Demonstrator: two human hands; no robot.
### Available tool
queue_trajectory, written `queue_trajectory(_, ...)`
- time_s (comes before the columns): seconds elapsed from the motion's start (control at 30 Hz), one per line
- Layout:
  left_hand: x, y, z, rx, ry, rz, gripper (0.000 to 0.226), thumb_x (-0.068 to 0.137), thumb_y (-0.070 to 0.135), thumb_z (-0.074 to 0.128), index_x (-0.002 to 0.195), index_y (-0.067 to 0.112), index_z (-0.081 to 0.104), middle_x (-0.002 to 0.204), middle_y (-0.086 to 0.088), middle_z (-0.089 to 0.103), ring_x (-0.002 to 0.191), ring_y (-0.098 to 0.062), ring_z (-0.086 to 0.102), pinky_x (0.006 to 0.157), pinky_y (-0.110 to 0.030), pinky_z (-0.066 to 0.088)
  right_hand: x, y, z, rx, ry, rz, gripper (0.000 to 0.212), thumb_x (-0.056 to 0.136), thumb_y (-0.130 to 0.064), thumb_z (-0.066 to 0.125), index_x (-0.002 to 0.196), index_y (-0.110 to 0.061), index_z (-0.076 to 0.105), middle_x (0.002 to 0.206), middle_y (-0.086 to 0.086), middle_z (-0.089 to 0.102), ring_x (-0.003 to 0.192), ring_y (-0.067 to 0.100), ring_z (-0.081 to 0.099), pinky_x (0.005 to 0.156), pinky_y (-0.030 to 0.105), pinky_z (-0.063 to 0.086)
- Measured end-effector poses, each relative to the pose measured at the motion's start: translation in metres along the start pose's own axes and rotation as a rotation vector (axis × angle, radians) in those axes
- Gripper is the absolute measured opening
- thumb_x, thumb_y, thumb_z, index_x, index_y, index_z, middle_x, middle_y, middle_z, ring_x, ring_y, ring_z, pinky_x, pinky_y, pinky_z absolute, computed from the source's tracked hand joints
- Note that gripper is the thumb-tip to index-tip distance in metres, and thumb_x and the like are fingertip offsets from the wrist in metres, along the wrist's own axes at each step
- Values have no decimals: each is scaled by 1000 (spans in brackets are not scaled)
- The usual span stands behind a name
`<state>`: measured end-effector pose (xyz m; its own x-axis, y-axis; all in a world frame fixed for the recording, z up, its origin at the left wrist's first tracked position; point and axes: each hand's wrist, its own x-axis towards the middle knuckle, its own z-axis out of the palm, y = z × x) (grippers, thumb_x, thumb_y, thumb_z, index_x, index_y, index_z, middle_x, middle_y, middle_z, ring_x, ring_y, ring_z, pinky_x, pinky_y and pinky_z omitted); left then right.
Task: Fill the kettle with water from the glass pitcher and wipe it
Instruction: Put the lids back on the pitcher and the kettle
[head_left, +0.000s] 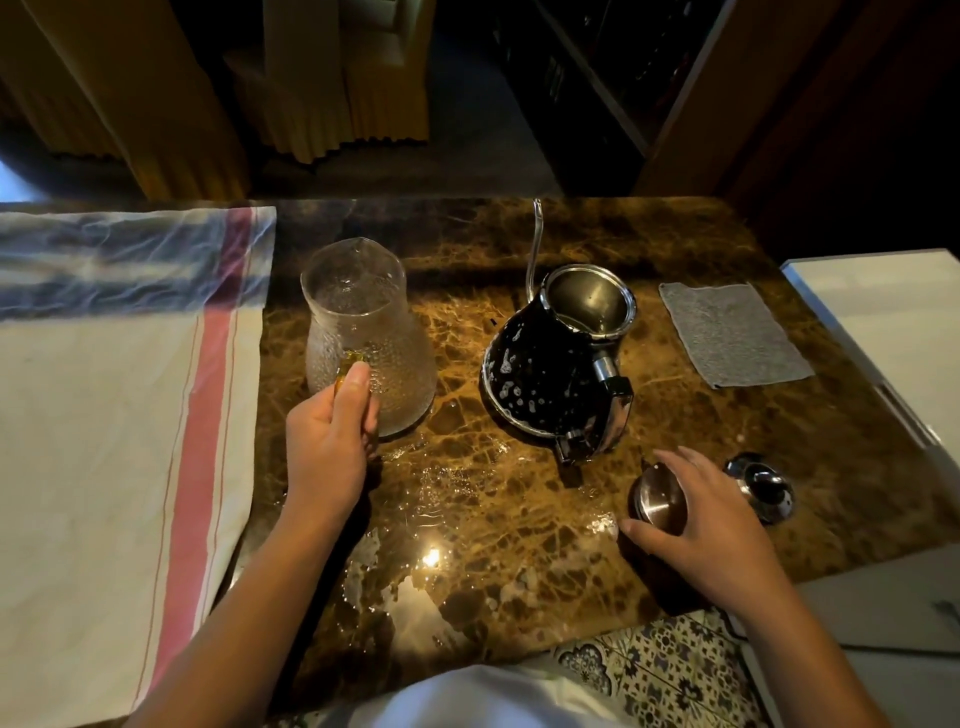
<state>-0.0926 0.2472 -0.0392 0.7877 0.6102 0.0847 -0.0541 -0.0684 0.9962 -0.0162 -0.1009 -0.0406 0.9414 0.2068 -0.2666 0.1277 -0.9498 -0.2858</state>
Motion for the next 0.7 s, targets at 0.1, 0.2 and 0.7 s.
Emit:
queue_trajectory(0.1, 0, -2, 1, 17, 1, 12, 57, 107, 40, 42, 58, 12, 50, 49, 1, 45, 47, -16, 41, 49, -27, 36, 3, -3, 5, -4, 76, 0, 83, 79, -54, 82, 151, -34, 46, 160, -2, 43, 146, 26, 39, 112, 48, 41)
queue_trajectory(0.2, 0, -3, 1, 24, -5, 18, 57, 108, 39, 42, 59, 11, 50, 49, 2, 45, 47, -16, 42, 50, -27, 36, 4, -11, -2, 80, 132, -14, 75, 76, -45, 87, 143, -30, 57, 148, -2, 56, 136, 28, 48, 104, 45, 45)
queue_trajectory(0.7, 0, -3, 1, 29, 21, 12, 53, 97, 58, 44, 60, 21, 54, 53, 2, 48, 51, -16, 45, 55, -36, 38, -6, -114, -97, 581, 545, -394, 67, 79, -58, 73, 141, -48, 50, 156, -19, 44, 139, 5, 47, 107, 30, 46)
